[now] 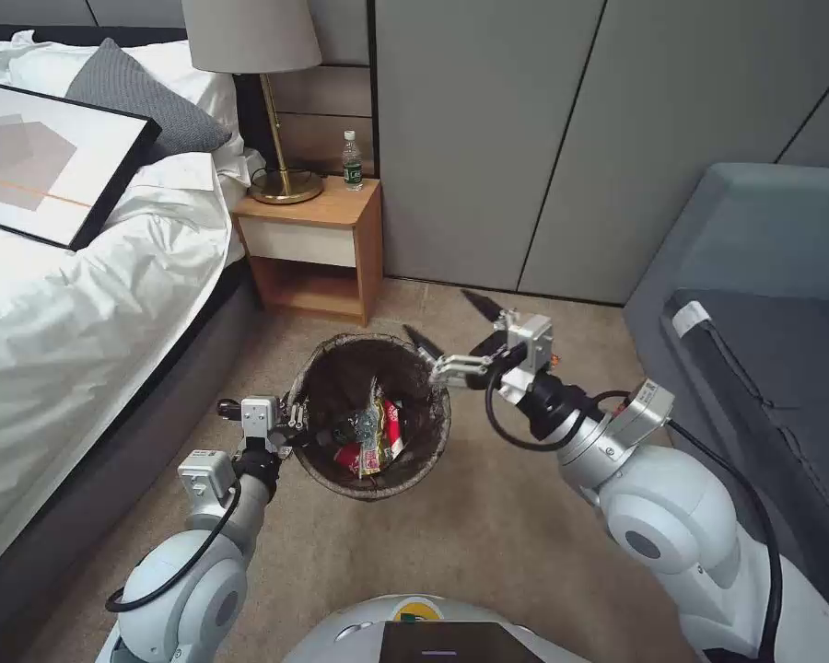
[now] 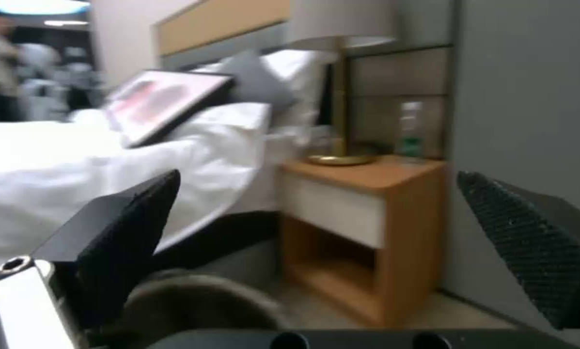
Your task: Pick up the trash bin, then pick up the garbage from the floor and place it into the trash bin.
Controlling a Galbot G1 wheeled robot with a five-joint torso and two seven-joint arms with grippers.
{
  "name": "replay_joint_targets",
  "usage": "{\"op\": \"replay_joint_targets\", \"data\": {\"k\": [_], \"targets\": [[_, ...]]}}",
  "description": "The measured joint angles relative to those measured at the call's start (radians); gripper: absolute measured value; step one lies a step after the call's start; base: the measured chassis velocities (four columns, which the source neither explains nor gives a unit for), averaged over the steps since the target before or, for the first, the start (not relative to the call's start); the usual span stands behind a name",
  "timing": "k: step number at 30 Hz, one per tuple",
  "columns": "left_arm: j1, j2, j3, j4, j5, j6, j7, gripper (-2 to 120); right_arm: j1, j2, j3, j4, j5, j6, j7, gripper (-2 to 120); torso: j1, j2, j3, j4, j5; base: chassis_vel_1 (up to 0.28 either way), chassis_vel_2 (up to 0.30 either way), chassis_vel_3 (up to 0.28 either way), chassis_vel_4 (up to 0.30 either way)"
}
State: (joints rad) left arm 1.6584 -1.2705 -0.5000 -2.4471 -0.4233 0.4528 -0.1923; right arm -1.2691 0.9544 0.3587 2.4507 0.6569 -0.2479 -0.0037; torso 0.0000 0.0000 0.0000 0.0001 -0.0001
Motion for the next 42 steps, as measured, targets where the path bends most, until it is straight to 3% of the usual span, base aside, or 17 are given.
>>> {"op": "replay_joint_targets", "data": {"k": [4,7,13,22,29,42], "targets": [[-0.001,0.001,-0.003,0.000,-0.001,-0.009,0.003,7,-0.060,0.034,0.076,-0.026,-0.066,0.035,0.002,100,0.000,0.000,0.000,-0.0002,0.0001,0.000,0.000,0.000,0.000],[-0.006,0.000,-0.002,0.005,-0.003,-0.017,0.005,7,-0.160,0.107,0.142,-0.052,-0.159,0.084,0.051,100,0.000,0.000,0.000,-0.0002,0.0002,0.000,0.000,0.000,0.000],[-0.009,-0.001,-0.001,0.010,-0.003,-0.031,0.005,7,-0.231,0.173,0.182,-0.092,-0.303,0.149,0.065,100,0.000,0.000,0.000,-0.0002,0.0000,0.000,0.000,0.000,0.000],[-0.010,-0.001,-0.001,0.015,0.008,-0.040,0.003,7,-0.335,0.331,0.256,-0.182,-0.536,0.283,0.092,100,0.000,0.000,0.000,-0.0003,0.0000,0.000,0.000,0.000,0.000],[-0.012,-0.001,-0.005,0.015,0.008,-0.039,0.001,7,-0.354,0.366,0.253,-0.209,-0.595,0.308,0.114,100,0.000,0.000,0.000,0.0000,0.0000,0.000,0.000,0.000,0.000],[-0.016,-0.003,-0.006,0.019,0.009,-0.038,0.001,7,-0.328,0.356,0.275,-0.240,-0.597,0.301,0.123,100,0.000,0.000,0.000,-0.0003,0.0000,-0.031,-0.025,-0.032,-0.026]]}}
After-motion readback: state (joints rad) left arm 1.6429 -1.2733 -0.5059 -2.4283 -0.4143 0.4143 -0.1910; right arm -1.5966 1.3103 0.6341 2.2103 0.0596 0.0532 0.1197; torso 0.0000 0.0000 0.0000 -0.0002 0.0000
